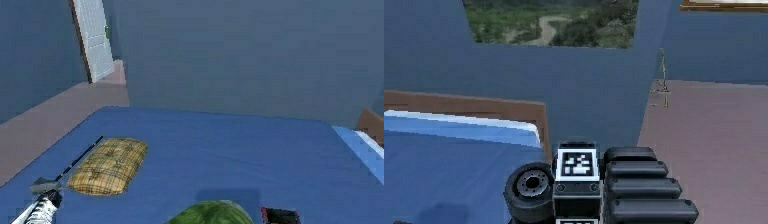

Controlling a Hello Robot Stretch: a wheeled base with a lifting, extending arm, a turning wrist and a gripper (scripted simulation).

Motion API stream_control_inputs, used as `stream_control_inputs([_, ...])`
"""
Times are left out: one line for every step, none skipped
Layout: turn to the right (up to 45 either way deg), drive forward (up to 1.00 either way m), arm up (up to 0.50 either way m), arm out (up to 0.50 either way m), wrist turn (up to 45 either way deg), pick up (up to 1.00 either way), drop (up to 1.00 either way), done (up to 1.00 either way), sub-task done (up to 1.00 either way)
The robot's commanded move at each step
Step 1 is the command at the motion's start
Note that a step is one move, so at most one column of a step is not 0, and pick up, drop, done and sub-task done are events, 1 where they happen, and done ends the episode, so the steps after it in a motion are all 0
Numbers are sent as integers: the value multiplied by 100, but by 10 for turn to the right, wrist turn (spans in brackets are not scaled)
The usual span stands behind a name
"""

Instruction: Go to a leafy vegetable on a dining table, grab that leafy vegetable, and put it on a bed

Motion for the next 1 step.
stream_control_inputs([300, 0, 0, 0, 0, 0, 0, 0, 0])
